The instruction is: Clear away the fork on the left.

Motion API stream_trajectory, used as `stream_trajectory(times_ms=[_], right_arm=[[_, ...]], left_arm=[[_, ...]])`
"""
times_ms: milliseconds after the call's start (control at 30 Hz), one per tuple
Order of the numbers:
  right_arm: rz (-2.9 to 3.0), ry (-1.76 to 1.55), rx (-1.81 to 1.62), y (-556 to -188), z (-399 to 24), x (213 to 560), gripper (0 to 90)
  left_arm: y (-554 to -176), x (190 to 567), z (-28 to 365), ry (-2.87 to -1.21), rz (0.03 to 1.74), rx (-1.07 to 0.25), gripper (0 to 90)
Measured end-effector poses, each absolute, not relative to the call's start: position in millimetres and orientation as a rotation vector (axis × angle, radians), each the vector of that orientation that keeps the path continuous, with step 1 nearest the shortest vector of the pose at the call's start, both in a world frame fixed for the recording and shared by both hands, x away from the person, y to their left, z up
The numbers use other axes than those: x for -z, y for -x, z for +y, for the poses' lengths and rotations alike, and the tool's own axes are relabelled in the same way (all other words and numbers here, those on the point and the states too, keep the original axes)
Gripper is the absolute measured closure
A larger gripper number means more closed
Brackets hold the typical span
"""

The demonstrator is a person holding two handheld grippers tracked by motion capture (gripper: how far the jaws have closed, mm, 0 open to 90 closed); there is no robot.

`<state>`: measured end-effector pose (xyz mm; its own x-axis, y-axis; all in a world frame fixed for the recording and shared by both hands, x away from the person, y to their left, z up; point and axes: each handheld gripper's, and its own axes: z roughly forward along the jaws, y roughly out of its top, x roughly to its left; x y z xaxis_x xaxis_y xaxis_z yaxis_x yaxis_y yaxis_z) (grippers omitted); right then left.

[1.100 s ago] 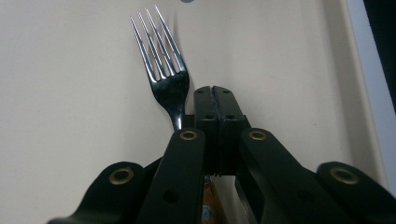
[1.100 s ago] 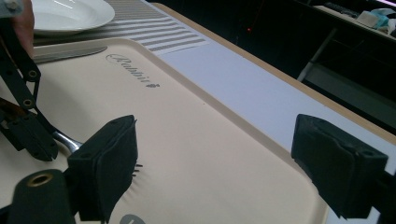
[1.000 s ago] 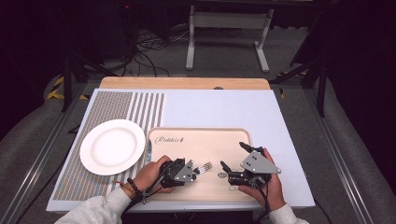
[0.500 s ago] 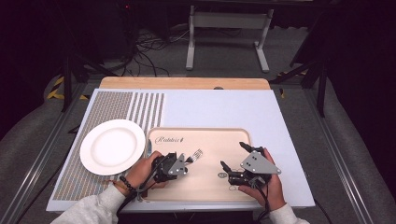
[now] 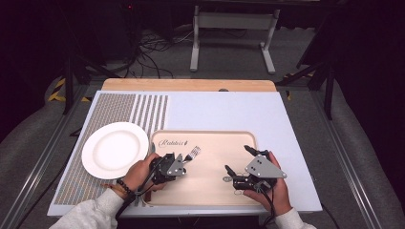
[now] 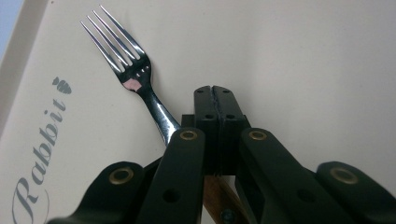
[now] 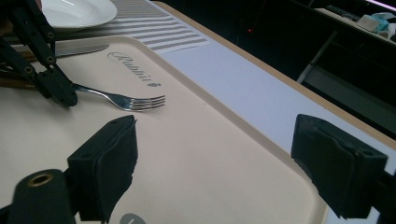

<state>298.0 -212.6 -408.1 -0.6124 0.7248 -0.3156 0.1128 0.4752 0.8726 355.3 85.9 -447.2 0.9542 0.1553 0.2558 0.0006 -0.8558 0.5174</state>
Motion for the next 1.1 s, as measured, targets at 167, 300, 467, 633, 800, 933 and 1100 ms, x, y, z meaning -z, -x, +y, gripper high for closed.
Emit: stream_trajectory(times_ms=[167,300,467,633,800,933,1100], right_arm=[[2.036,-0.688,-1.131,-298.0,-212.0,408.5,15.6],[2.041,-0.685,-1.127,-298.1,-211.2,408.8,15.6],[2.041,-0.682,-1.129,-297.7,-211.0,408.5,15.6],[2.044,-0.679,-1.127,-297.2,-210.2,408.8,15.6],[2.044,-0.680,-1.128,-297.2,-210.2,408.6,15.6],[2.045,-0.676,-1.128,-297.0,-209.8,408.5,15.6],[2.048,-0.674,-1.125,-296.9,-208.9,408.7,15.7]], left_arm=[[-356.0,446.8,90.7,-2.584,0.120,-0.412,90.0],[-355.8,446.4,94.4,-2.592,0.135,-0.430,90.0],[-355.7,445.5,100.6,-2.610,0.149,-0.441,90.0],[-353.1,445.1,109.0,-2.622,0.163,-0.447,90.0],[-349.8,445.1,118.0,-2.626,0.167,-0.460,90.0],[-346.8,445.1,124.0,-2.630,0.172,-0.452,90.0],[-343.1,445.4,133.2,-2.629,0.186,-0.454,90.0]])
